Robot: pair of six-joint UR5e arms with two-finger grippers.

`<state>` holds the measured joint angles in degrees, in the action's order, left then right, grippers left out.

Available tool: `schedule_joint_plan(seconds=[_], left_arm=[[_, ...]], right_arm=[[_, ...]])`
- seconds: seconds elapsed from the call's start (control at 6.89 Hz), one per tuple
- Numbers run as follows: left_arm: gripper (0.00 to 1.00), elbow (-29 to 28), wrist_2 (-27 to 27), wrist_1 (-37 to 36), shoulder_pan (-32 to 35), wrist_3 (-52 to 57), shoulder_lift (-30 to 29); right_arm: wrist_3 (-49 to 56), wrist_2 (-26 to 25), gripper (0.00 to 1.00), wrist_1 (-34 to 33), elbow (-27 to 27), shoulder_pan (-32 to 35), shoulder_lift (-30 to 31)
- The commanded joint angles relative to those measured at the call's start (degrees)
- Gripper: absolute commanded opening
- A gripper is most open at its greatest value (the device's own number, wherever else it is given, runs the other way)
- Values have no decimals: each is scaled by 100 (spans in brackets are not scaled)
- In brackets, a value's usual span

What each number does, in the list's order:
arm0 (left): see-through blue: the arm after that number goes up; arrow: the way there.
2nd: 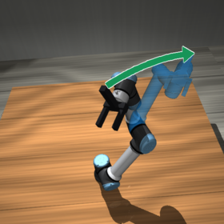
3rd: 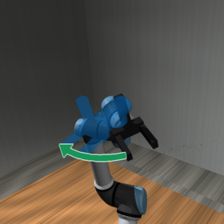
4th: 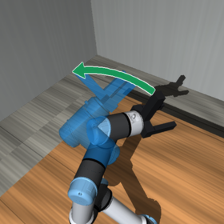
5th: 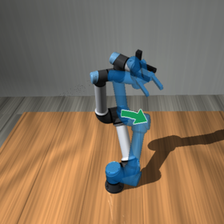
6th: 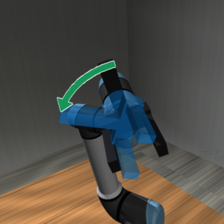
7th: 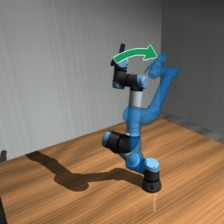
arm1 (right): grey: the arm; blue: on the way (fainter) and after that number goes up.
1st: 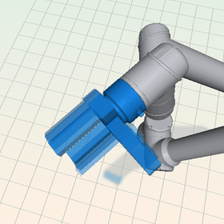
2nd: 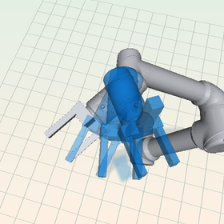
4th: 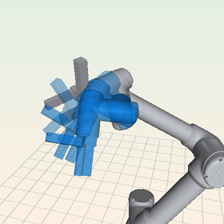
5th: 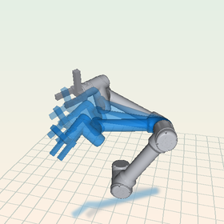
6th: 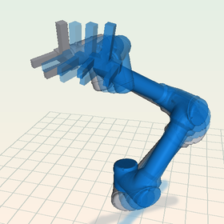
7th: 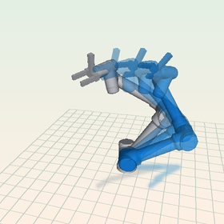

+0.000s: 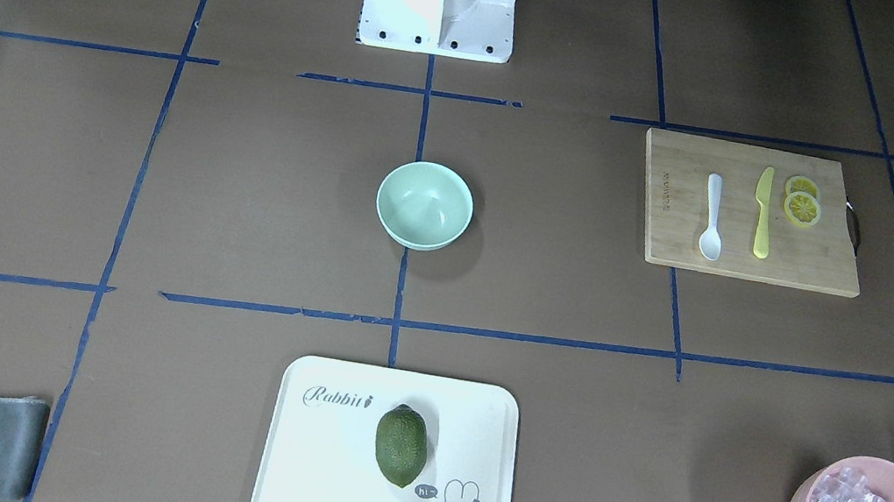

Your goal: Place spoon in bowl

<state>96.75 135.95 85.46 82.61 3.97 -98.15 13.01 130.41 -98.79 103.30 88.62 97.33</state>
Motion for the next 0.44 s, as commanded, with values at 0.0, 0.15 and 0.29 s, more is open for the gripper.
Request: schedule_joint_plan(seconds=[0.0,0.15,0.29], left_arm=[[100,779,-60,6,-804,-1461,15],[100,1097,-77,32,-1365,-2374,59],[100,1161,-95,285,-1849,-3079,68]], right_arm=[[-439,107,100,9,67,59,5],[-440,107,100,9,85,59,-4],[-440,116,100,9,85,59,-4]])
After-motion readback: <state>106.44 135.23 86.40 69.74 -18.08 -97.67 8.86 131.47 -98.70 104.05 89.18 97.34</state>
